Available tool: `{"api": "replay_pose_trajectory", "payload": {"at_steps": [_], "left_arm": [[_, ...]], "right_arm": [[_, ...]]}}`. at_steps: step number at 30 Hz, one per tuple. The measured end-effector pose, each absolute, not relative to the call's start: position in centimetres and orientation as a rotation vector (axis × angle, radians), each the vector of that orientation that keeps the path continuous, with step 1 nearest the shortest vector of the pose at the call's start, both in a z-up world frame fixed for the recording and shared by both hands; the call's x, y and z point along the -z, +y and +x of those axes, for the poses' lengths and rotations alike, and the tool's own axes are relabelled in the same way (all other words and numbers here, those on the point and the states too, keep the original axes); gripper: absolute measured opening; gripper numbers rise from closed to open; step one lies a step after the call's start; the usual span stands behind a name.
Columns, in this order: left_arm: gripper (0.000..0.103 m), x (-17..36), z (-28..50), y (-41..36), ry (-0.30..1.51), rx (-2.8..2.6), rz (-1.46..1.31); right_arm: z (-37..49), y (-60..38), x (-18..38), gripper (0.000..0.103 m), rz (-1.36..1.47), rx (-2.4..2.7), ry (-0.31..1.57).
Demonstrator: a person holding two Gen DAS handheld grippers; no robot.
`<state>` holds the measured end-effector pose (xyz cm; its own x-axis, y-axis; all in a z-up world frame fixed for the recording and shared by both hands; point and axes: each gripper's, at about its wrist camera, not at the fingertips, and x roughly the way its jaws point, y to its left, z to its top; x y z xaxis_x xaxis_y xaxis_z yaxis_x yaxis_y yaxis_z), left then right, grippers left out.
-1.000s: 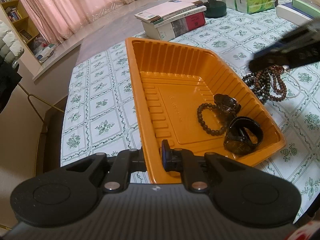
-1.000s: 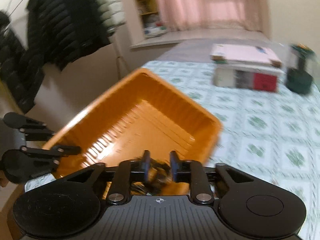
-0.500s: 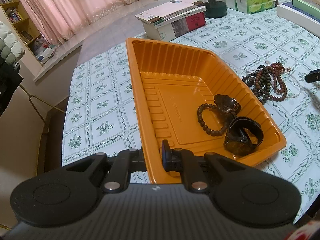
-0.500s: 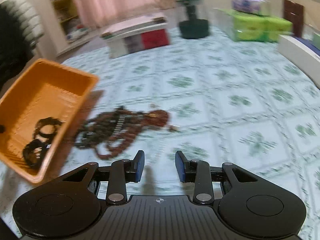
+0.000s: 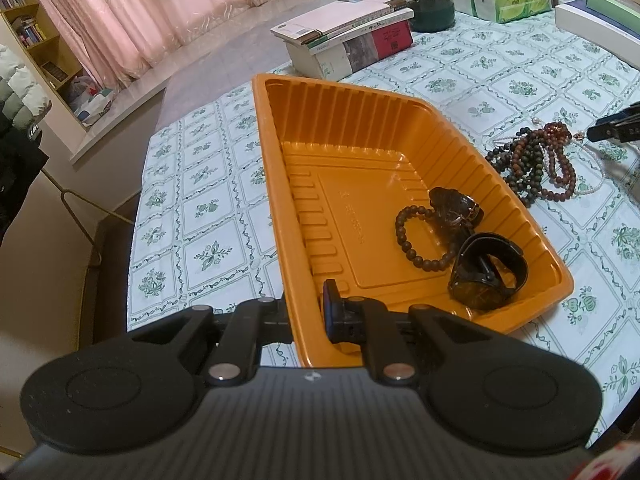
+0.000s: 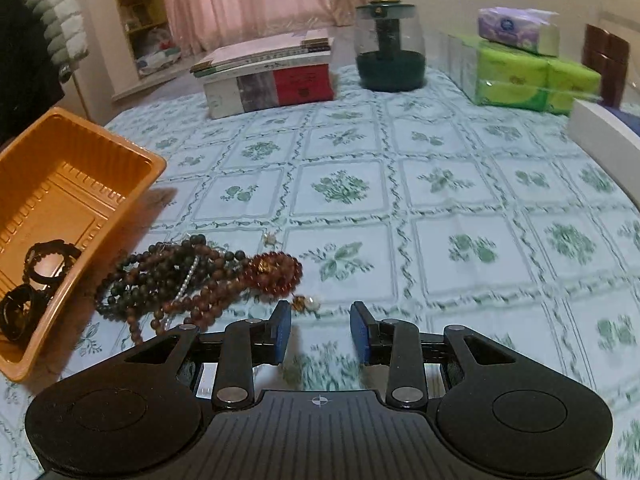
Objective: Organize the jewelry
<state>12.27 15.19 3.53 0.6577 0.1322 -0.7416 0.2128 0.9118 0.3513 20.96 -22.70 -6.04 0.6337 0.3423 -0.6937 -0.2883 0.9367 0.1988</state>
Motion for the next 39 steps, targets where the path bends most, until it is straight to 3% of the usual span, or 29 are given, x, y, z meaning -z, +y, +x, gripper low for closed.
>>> {"api": "replay_pose_trajectory", "payload": {"at_steps": [6,9,22,30,39], "left_arm": [[0.011,-3.5,12.3,15.2,0.861,0.046,0.434],[0.011,-3.5,12.4,15.3,0.862,0.046,0.433],[0.011,-3.5,12.3,15.2,0.852,0.051,0.443],[0.011,-3.5,12.2,15.3,0.851,0.051,0.441],[0.011,-3.5,12.2,15.4,0.848,0.058,0.439]], "right_arm": [[22.3,-21.1,6.6,0.032,0.017,-0.381,0.812],[22.5,-20.8,6.8,0.016,-0.004,-0.353,0.809],[20.6,-19.6,2.5,0.016,-0.004,-0.407,0.709],[18.1,-11.4,-1.5,0.016,0.023,-0.711,0.679],[16.2,-3.9,-1.5,0.016,-0.042,-0.884,0.689]]}}
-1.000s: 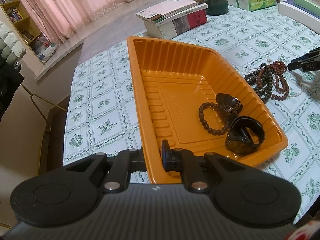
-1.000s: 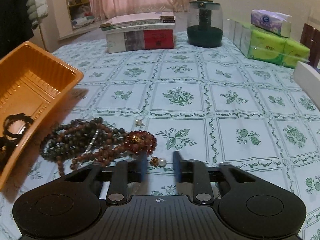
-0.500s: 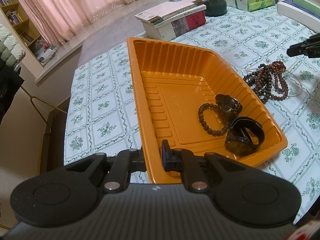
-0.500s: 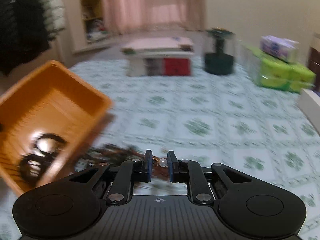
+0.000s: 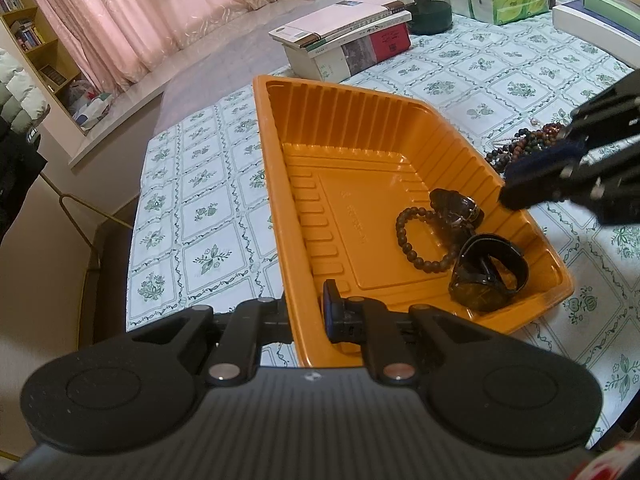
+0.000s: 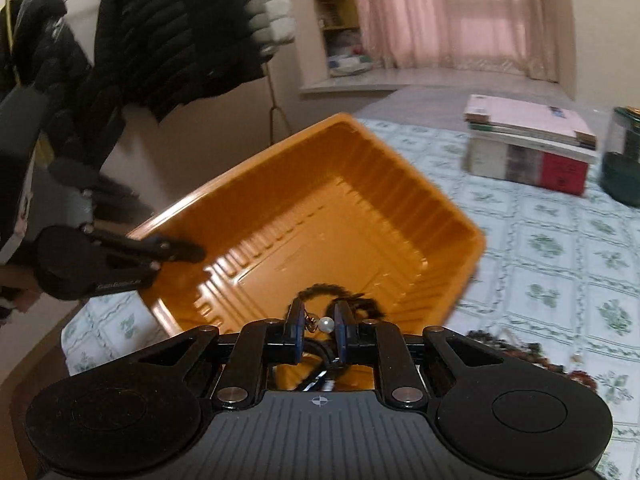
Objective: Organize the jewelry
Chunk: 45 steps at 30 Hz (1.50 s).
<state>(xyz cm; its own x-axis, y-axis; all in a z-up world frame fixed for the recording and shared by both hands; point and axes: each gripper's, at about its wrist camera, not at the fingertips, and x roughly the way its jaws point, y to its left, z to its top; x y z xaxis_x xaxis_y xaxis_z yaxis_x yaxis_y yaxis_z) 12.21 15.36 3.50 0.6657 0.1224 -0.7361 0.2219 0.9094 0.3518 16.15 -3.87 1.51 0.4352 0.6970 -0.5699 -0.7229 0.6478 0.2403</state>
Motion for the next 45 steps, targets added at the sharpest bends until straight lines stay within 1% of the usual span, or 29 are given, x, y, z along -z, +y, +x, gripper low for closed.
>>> {"api": "replay_pose_trajectory", "payload": {"at_steps": [14,15,16,17,18,19,25,34,42,44,45], "left_arm": [[0.011,-3.5,12.2,15.5,0.846,0.061,0.434],[0.011,-3.5,12.2,15.5,0.846,0.061,0.434],[0.011,-3.5,12.2,15.5,0.846,0.061,0.434],[0.011,-3.5,12.2,15.5,0.846,0.061,0.436],[0.011,-3.5,12.2,15.5,0.846,0.060,0.437],[0.011,-3.5,12.2,15.4,0.847,0.060,0.438],[0.011,-3.5,12.2,15.4,0.846,0.060,0.439],[0.011,-3.6,12.1,15.3,0.842,0.061,0.445],[0.011,-3.6,12.2,15.3,0.844,0.060,0.448],[0.011,-3.6,12.2,15.2,0.846,0.060,0.448],[0.011,-3.6,12.2,15.2,0.847,0.059,0.449]], "right_arm": [[16.0,-3.1,-0.2,0.016,-0.040,-0.914,0.726],[16.1,-3.2,-0.2,0.021,-0.016,-0.929,0.726],[16.3,-3.4,-0.2,0.036,0.008,-0.930,0.728],[16.4,-3.7,-0.3,0.045,0.029,-0.918,0.727],[16.5,-4.2,-0.4,0.057,0.052,-0.902,0.723],[16.6,-4.7,-0.5,0.058,0.074,-0.888,0.717],[17.2,-9.3,-0.2,0.058,0.137,-0.746,0.723],[16.7,-17.5,3.5,0.058,0.166,-0.483,0.806],[17.4,-21.1,4.9,0.057,0.161,-0.371,0.818],[17.9,-20.9,4.8,0.053,0.135,-0.370,0.803],[18.3,-20.8,4.7,0.048,0.113,-0.377,0.797]]}}
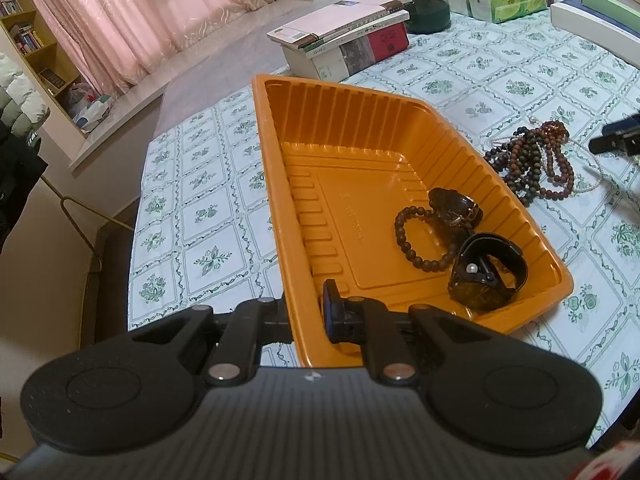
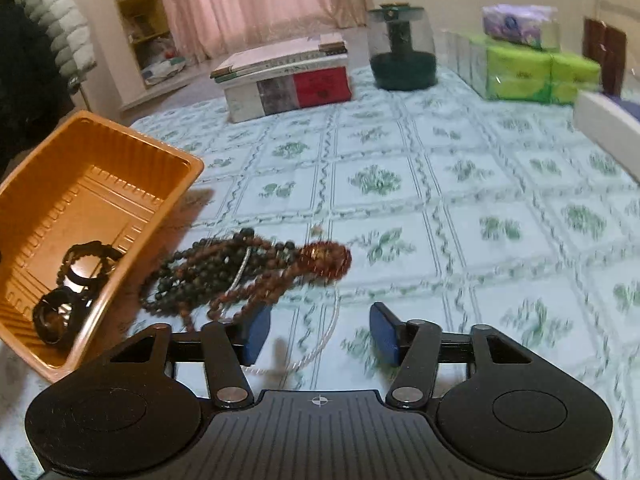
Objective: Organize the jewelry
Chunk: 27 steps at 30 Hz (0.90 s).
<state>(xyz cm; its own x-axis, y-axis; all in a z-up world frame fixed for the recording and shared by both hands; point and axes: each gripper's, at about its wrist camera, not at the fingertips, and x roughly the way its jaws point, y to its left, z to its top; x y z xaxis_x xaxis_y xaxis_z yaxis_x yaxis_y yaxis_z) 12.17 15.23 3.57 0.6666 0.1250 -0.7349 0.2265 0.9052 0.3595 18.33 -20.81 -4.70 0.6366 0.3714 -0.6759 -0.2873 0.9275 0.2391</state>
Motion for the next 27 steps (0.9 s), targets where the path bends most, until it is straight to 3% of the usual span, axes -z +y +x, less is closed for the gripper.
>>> {"api": "replay_pose_trajectory", "payload": {"at_steps": [4,12,17,27], "left_arm": [[0.011,-3.6,12.1,15.2,0.846,0.060,0.451],[0.011,-3.7,12.2,15.1,0.848,0.060,0.452],[0.011,-3.7,12.2,15.1,0.848,0.059,0.453],[0.011,-3.6,12.2,15.0,0.845,0.059,0.455]], "right_arm": [[19.6,-19.6,4.9,0.036,0.009,-0.422,0.780],[21.1,-16.7,6.6,0.026,-0.337,-0.521,0.730],[21.2,-15.7,7.6,0.006,-0.471,-0.534,0.703],[19.6,-17.7,4.8,0.004,-0.407,-0.466,0.636]]}}
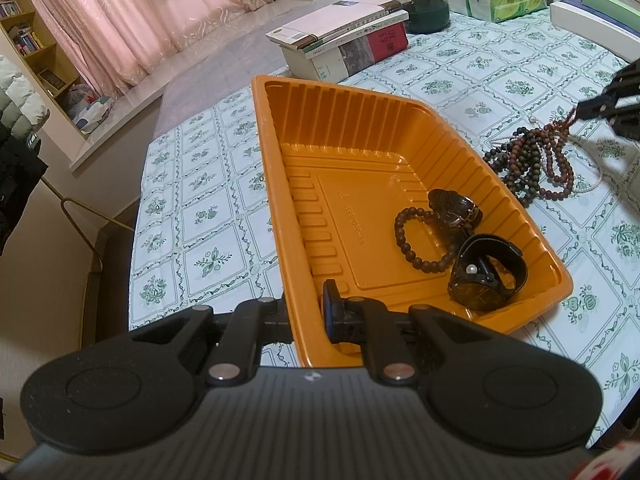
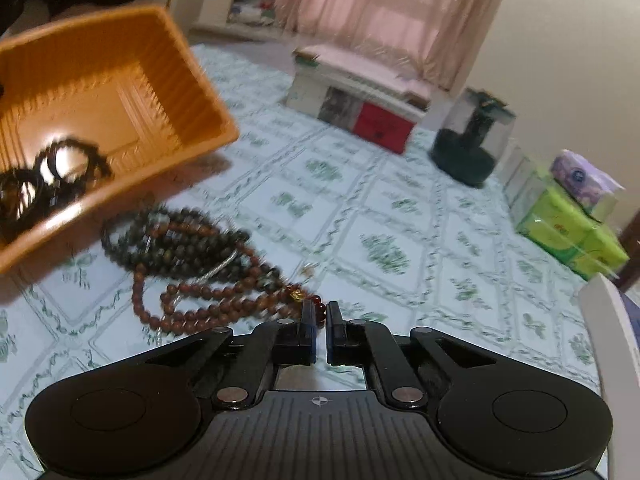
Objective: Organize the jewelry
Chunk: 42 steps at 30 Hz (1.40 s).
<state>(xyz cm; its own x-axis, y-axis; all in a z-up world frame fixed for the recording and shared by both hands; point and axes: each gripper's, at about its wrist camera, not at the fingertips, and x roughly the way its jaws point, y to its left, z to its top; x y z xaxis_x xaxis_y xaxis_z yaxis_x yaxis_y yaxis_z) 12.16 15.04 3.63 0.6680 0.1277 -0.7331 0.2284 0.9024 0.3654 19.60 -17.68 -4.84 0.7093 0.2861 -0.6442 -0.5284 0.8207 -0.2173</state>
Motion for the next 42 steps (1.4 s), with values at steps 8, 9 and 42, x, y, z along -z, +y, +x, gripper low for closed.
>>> {"api": "replay_pose_trajectory", "payload": {"at_steps": [8,9,42], "left_arm": [[0.011,-3.7,12.1,15.0,0.843,0.060,0.456],[0.011,-3.7,12.1,15.0,0.843,0.060,0.456],[0.011,-3.8,12.0,14.9,0.831,0.072,0.451]], "right_arm": [[19.1,-19.7,0.7,0.004,-0.350,-0.424,0.563],[19.0,-19.8,0.4,0.004,-0.349,-0.421,0.555],[15.0,-3.6,-4.7,0.004,-0.247,-0.909,0.527]]}}
